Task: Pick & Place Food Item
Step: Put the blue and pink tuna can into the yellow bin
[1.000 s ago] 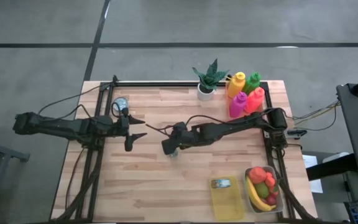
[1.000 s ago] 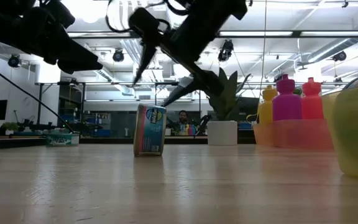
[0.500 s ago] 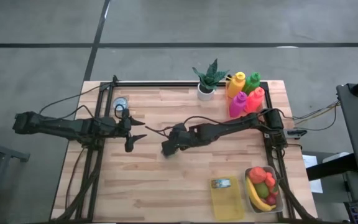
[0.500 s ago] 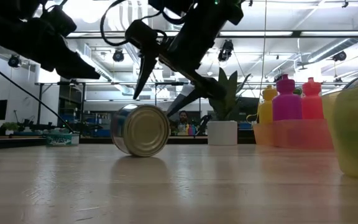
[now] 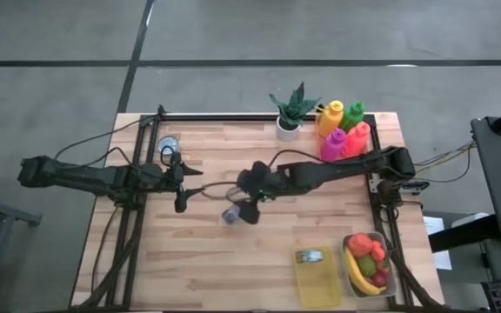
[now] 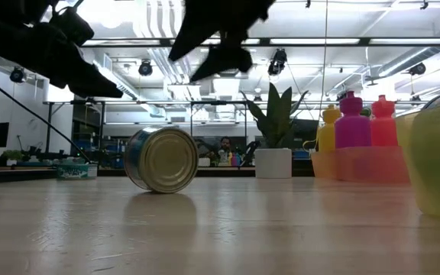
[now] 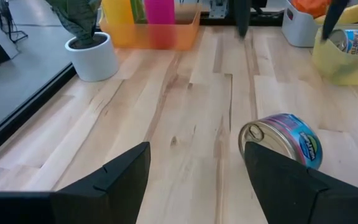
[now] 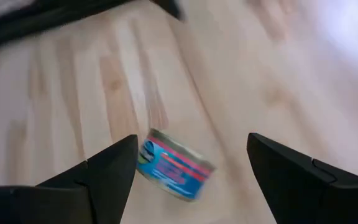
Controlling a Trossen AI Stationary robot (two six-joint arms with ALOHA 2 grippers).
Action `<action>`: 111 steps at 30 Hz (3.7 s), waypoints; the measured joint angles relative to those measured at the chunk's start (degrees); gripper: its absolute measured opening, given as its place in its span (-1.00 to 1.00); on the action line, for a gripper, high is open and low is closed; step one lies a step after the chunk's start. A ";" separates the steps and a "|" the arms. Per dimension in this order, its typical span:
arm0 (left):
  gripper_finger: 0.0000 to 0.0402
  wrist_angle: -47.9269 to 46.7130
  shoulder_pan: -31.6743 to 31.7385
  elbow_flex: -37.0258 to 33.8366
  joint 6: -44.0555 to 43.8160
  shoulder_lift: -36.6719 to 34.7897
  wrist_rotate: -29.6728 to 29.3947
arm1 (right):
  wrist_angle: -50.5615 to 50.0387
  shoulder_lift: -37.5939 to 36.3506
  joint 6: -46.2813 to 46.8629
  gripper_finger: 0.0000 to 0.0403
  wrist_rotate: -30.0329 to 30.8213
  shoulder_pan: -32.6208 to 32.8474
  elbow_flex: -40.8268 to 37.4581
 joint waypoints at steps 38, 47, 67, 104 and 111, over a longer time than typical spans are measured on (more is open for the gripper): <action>0.31 -0.37 0.00 0.02 0.00 0.00 0.00 | 47.37 1.63 -45.93 0.48 -29.87 -6.20 -27.54; 0.31 -1.52 -0.01 0.04 0.02 -0.03 0.00 | 47.44 10.38 -47.59 0.48 -30.67 -6.28 -19.86; 0.31 -3.10 -0.02 0.07 0.01 1.46 -0.01 | 38.33 15.47 -48.13 0.47 -31.30 -6.72 -14.21; 0.31 -3.20 -0.02 0.04 -0.05 1.46 0.00 | 23.09 5.13 -31.87 -0.16 -23.97 -6.81 -12.09; 0.31 -4.51 -0.01 0.04 -0.07 1.46 -0.02 | 16.81 -3.98 -13.56 -0.16 -14.44 -6.44 -12.77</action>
